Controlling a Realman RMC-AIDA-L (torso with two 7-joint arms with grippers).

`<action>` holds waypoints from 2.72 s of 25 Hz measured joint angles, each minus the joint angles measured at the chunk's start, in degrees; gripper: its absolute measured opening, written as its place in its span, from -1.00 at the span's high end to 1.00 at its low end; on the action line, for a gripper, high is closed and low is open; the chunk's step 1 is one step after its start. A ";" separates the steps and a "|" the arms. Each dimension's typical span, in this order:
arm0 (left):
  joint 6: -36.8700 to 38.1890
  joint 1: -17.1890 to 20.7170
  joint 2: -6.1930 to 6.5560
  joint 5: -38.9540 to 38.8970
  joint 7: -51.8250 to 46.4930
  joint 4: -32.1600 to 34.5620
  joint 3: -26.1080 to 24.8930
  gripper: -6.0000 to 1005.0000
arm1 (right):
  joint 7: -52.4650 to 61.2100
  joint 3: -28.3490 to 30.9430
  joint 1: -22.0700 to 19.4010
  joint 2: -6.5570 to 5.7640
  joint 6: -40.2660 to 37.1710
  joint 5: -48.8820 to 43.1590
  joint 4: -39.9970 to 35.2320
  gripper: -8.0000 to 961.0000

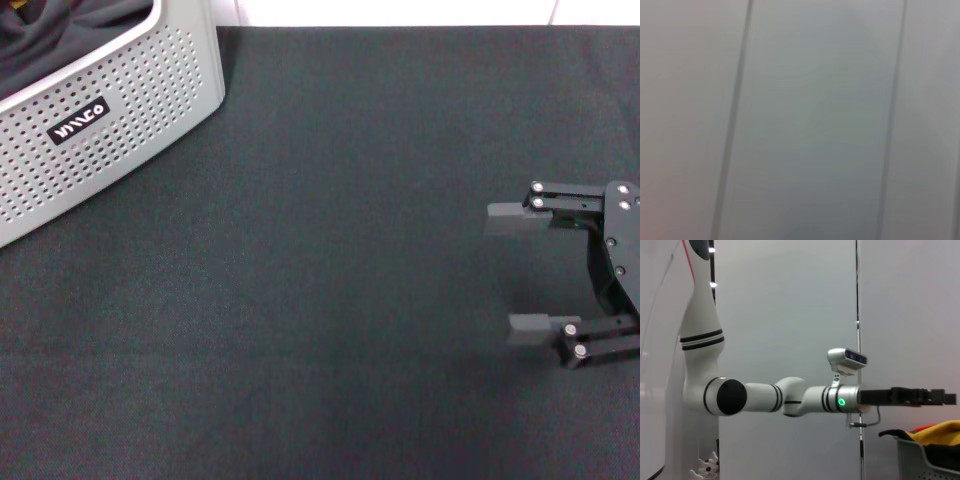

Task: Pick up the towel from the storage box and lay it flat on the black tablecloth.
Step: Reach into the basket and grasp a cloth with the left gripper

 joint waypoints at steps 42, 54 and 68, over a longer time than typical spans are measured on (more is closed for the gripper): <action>4.65 10.76 -1.60 -4.07 15.13 -11.73 -12.36 -0.38 | -0.67 1.39 0.84 -0.78 1.53 -0.35 0.23 -0.59; 3.97 11.64 -1.49 -3.03 19.58 -15.02 -12.87 -0.31 | -0.69 1.40 0.88 -0.78 1.40 -0.40 0.22 -0.59; 3.85 11.77 -1.39 -1.13 23.01 -17.71 -16.14 -0.22 | -0.69 1.22 0.88 -0.67 1.31 -0.39 -0.04 -0.59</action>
